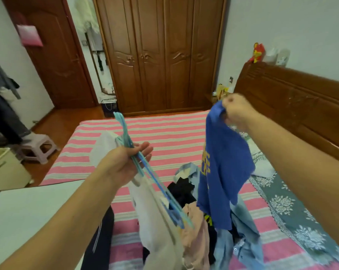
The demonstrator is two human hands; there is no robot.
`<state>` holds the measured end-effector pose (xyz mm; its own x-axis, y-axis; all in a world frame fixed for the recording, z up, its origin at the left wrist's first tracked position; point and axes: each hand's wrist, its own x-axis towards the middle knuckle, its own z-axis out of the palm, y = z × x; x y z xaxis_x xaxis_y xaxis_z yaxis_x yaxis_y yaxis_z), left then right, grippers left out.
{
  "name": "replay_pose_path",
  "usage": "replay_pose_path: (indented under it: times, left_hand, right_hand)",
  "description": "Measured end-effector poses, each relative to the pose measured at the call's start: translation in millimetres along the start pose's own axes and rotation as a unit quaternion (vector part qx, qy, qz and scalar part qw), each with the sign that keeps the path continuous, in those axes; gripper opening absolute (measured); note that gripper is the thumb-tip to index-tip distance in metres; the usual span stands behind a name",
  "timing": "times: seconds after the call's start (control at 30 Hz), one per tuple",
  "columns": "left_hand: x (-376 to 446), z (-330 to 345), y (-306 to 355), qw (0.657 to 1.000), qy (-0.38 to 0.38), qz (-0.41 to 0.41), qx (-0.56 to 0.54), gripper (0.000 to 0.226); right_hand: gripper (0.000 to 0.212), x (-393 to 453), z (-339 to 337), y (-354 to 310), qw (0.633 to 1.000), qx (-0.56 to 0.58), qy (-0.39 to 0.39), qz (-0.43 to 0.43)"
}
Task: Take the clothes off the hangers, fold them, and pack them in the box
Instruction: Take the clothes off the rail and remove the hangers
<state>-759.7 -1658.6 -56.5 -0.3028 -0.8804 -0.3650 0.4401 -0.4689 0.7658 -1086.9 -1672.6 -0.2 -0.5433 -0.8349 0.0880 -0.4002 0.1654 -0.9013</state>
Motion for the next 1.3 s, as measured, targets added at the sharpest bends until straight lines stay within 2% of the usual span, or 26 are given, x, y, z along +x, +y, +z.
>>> replay_pose_path:
  times: [0.07,0.1,0.17,0.23,0.3,0.43,0.57,0.67,0.73,0.87,0.97,1.17,1.3]
  left_hand:
    - [-1,8,-11,1.0,-0.001,0.004,-0.014,0.013]
    - [1,12,-15,1.0,0.004,0.008,-0.018,0.013]
    - [7,22,-23,1.0,0.012,0.014,-0.02,0.016]
    - [12,33,-30,0.999,0.026,0.02,-0.027,0.017]
    - [15,43,-36,0.998,0.04,0.015,-0.048,0.015]
    - [7,57,-40,0.995,0.025,-0.013,-0.099,0.018]
    - [-1,67,-39,0.99,0.017,-0.028,-0.134,0.024]
    - [-5,71,-32,0.986,0.001,-0.024,-0.168,0.027]
    - [-12,70,-33,0.985,-0.036,-0.019,-0.169,0.03]
    - [-29,68,-49,0.982,-0.113,-0.009,-0.15,0.035]
    - [-32,71,-49,0.985,-0.088,0.021,-0.149,0.031]
    - [-32,72,-34,0.985,-0.016,0.013,-0.172,0.021]
    - [-28,68,-13,0.978,-0.001,0.028,-0.209,0.019]
  right_hand:
    - [0.018,-29,19,28,0.983,-0.112,-0.122,0.075]
    - [0.017,-44,25,34,0.976,-0.148,-0.147,0.063]
    - [0.02,-79,33,36,0.98,-0.116,-0.157,-0.025]
    - [0.016,-123,34,30,0.979,-0.081,-0.14,-0.127]
    - [0.016,-162,37,33,0.963,-0.115,-0.122,-0.212]
    - [0.01,-197,49,70,0.927,-0.189,-0.06,-0.318]
    - [0.017,-195,36,87,0.927,-0.203,-0.019,-0.314]
    - [0.027,-196,28,88,0.932,-0.222,-0.025,-0.287]
    - [0.032,-193,24,89,0.937,-0.217,-0.032,-0.271]
    - [0.018,-185,21,88,0.946,-0.172,-0.035,-0.274]
    - [0.006,-187,28,85,0.945,-0.143,0.005,-0.293]
    - [0.018,-194,43,78,0.923,-0.125,0.102,-0.349]
    - [0.025,-190,25,87,0.898,-0.15,0.151,-0.386]
